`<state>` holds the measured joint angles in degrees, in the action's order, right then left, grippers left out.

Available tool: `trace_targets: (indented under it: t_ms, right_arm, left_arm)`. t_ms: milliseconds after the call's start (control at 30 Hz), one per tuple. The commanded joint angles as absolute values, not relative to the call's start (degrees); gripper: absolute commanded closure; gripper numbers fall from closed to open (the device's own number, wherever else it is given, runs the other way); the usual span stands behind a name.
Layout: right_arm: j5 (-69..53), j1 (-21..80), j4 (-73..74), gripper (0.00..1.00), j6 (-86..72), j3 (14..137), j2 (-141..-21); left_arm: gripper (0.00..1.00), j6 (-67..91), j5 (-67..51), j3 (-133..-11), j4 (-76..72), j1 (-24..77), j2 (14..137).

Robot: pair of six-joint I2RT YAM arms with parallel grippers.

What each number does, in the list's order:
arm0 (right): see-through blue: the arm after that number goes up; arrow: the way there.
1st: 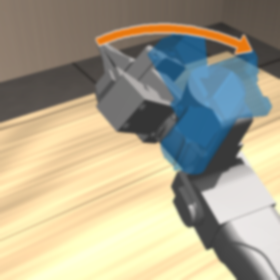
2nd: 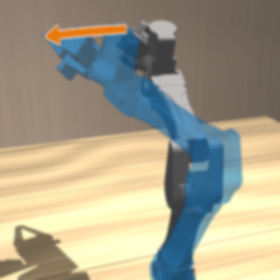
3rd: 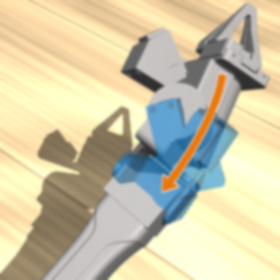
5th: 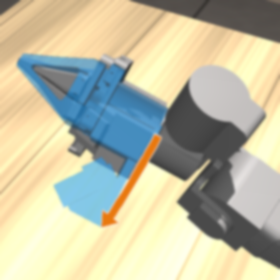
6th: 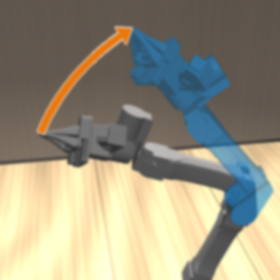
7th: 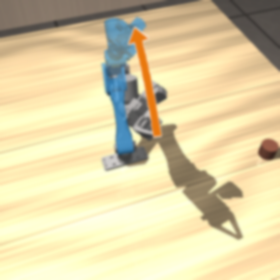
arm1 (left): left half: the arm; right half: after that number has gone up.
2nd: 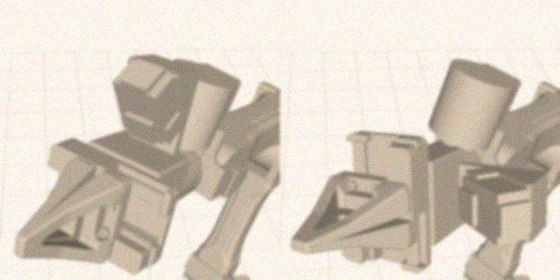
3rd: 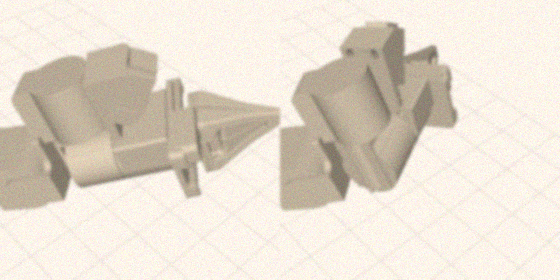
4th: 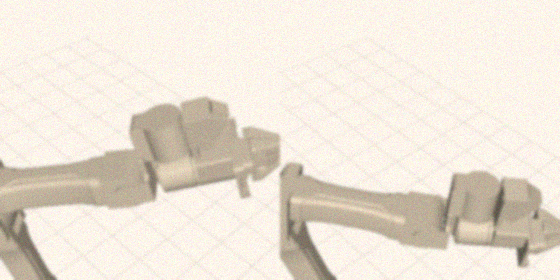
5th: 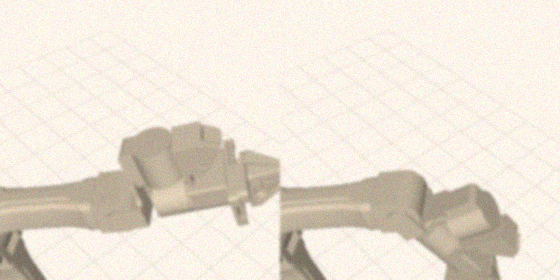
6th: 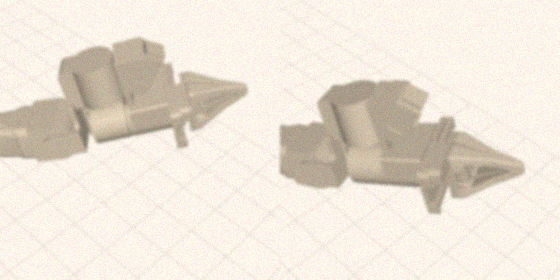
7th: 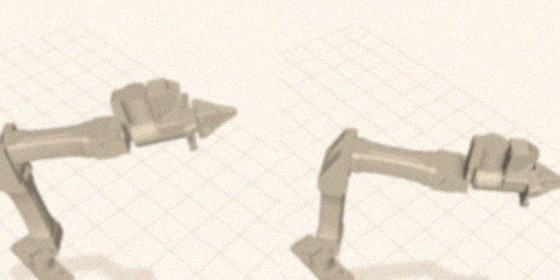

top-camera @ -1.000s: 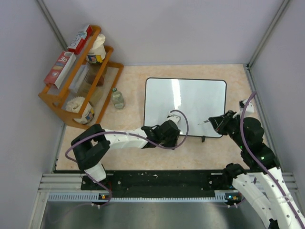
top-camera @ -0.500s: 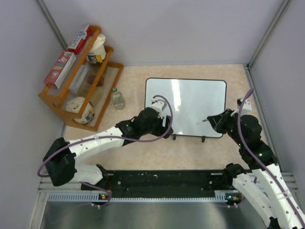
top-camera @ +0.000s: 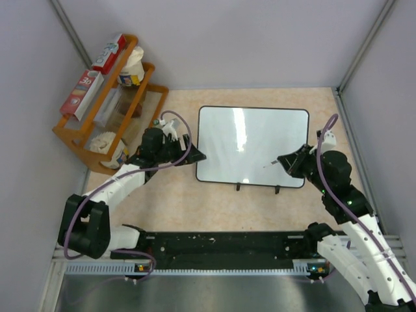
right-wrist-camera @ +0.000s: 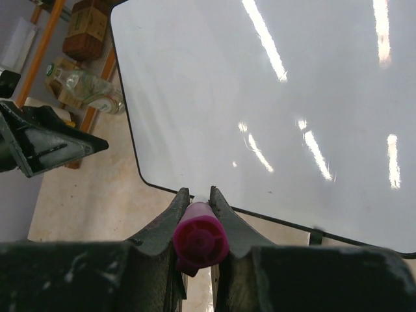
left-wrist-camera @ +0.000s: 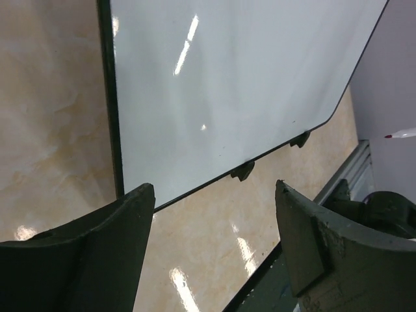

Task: Write a sentence on the whiteboard
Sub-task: Hold the whiteboard on the whiteboard stand.

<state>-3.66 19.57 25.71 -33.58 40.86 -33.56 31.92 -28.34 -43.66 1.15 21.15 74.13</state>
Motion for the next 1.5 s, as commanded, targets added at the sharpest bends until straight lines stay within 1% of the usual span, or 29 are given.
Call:
trace_targets:
  t_ms: [0,133,433,633,833,1000,1067,1100,1167,1200,1267,1300,1400,1433,1467]
  right_arm:
    - [-5.0,18.8,21.9,1.00,-32.6,41.7,-34.5]
    - [-5.3,18.8,21.6,1.00,-32.7,41.7,-35.1]
    - [-5.3,18.9,21.9,1.00,-32.7,41.8,-34.7]
    - [-5.0,18.8,21.9,1.00,-32.7,41.6,-34.7]
    - [-5.0,18.8,22.0,1.00,-32.5,41.7,-34.7]
    - [-5.0,18.8,22.1,1.00,-32.6,41.6,-34.5]
    - [-5.0,18.8,22.1,1.00,-32.6,41.6,-34.5]
    - [-5.1,18.7,22.2,1.00,-32.6,41.6,-34.4]
    - [-5.0,18.8,22.2,1.00,-32.8,41.4,-34.1]
    - [-4.9,18.8,22.2,1.00,-32.8,41.4,-34.0]
    - [-4.9,18.8,22.3,1.00,-32.9,41.3,-33.8]
    - [-4.8,18.8,22.3,1.00,-33.0,41.3,-33.7]
    - [-4.9,18.8,22.4,1.00,-33.0,41.2,-33.2]
    - [-4.9,18.7,22.3,1.00,-33.0,41.1,-33.1]
    - [-4.9,18.7,22.5,1.00,-32.9,41.2,-33.0]
  left_arm:
    - [0.22,36.9,-46.7,-41.2,-13.3,14.2,77.0]
    - [0.24,37.0,-48.3,-42.5,-16.1,12.3,82.3]
    - [0.25,30.8,-41.2,-47.1,-12.7,11.2,88.1]
    - [0.26,27.8,-40.1,-49.6,-12.3,11.1,91.8]
    - [0.27,27.9,-43.9,-49.7,-18.4,11.1,96.2]
    - [0.28,30.0,-48.8,-49.6,-27.0,11.1,99.3]
    - [0.32,32.1,-50.7,-49.9,-30.8,11.1,100.8]
    - [0.37,32.7,-52.3,-49.9,-32.3,11.2,102.0]
    - [0.44,34.1,-53.2,-49.7,-34.3,11.3,102.9]
    - [0.52,34.4,-53.7,-49.4,-36.3,11.5,103.4]
    - [0.60,35.2,-54.6,-48.4,-38.2,11.8,103.8]
    - [0.67,35.6,-54.8,-48.1,-40.1,11.8,104.1]
    - [0.78,37.9,-56.3,-46.2,-46.0,11.9,104.2]
    - [0.85,39.2,-56.9,-45.9,-47.3,11.9,104.2]
    - [0.89,39.8,-57.3,-45.7,-48.5,12.0,104.3]
